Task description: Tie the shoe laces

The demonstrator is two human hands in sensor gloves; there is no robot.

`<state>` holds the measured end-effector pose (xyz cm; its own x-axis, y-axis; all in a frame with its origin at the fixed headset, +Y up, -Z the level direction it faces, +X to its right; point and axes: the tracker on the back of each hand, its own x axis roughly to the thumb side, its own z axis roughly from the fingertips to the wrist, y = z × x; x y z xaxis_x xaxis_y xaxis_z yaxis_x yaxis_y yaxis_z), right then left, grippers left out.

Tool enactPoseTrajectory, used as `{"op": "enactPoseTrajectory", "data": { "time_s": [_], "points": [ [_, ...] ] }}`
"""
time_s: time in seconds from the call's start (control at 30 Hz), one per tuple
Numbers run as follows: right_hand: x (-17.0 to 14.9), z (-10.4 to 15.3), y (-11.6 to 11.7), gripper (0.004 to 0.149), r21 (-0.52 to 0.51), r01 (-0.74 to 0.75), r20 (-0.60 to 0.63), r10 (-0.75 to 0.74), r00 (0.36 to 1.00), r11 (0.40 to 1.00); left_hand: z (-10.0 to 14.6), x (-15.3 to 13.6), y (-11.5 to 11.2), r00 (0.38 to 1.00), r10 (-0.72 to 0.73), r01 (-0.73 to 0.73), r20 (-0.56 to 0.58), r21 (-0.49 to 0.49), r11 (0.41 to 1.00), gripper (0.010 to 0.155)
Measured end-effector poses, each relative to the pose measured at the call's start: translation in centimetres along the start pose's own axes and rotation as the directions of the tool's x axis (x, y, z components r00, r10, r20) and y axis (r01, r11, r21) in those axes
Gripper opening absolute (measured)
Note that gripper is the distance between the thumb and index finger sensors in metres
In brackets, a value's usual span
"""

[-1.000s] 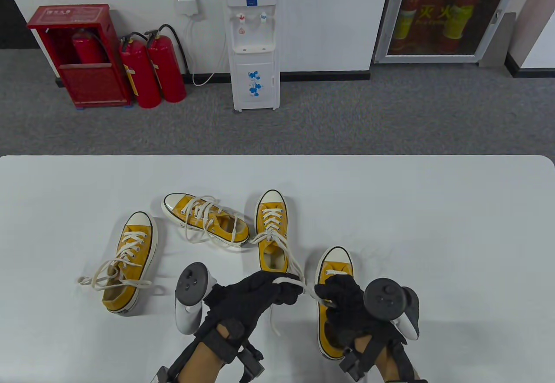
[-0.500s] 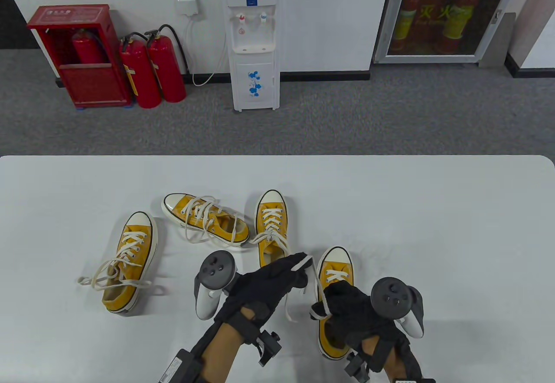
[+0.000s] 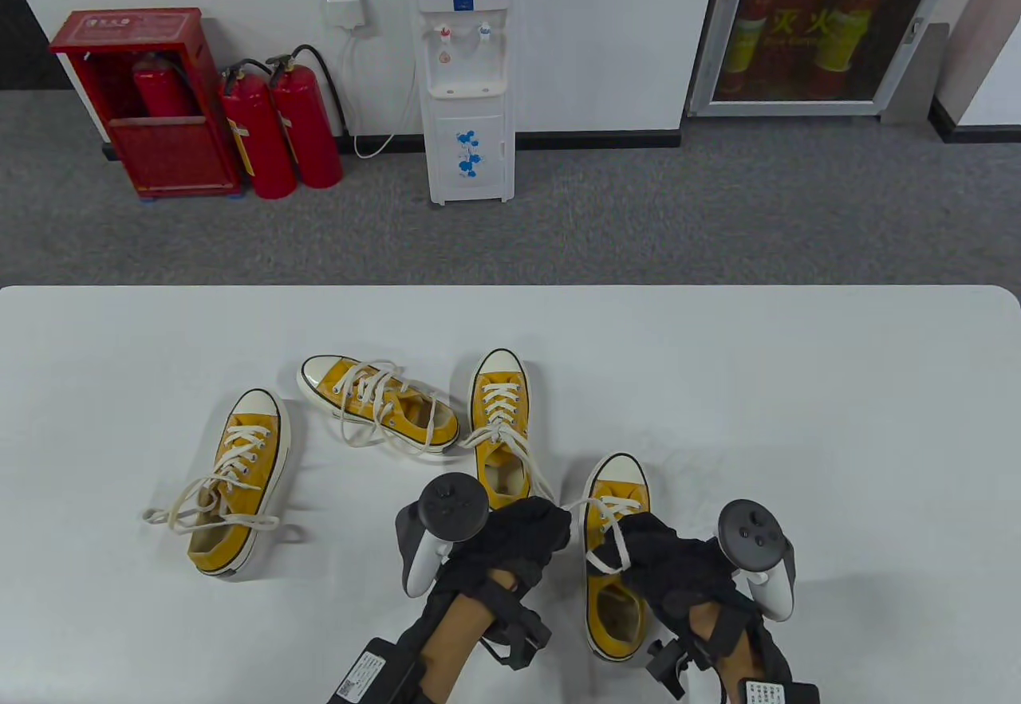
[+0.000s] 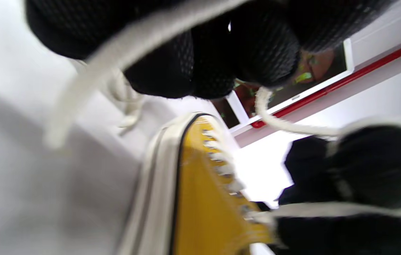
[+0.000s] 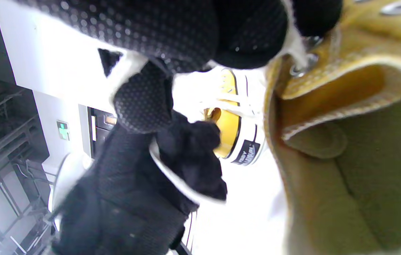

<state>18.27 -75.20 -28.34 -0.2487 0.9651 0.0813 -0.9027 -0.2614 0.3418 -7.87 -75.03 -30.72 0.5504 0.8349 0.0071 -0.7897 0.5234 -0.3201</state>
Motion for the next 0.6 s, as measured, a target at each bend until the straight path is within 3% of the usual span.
{"op": "enactPoseTrajectory", "data": {
  "time_s": [0.23, 0.4, 0.6],
  "points": [
    [-0.4, 0.1, -0.2, 0.04, -0.002, 0.081, -0.001, -0.081, 0.997, 0.997, 0.1, -2.0, -0.8, 0.988, -0.126, 0.125, -0.092, -0.02, 0.992, 0.044],
    [-0.3, 0.3, -0.3, 0.041, 0.001, 0.122, 0.001, -0.122, 0.993, 0.993, 0.1, -2.0, -1.5, 0.946, -0.304, 0.303, -0.115, -0.024, 0.953, 0.043],
    [-0.3, 0.3, -0.3, 0.042, -0.003, 0.147, 0.018, -0.147, 0.989, 0.989, 0.0, -1.9, -2.5, 0.918, -0.384, 0.377, -0.104, -0.075, 0.923, 0.042]
  ]
}}
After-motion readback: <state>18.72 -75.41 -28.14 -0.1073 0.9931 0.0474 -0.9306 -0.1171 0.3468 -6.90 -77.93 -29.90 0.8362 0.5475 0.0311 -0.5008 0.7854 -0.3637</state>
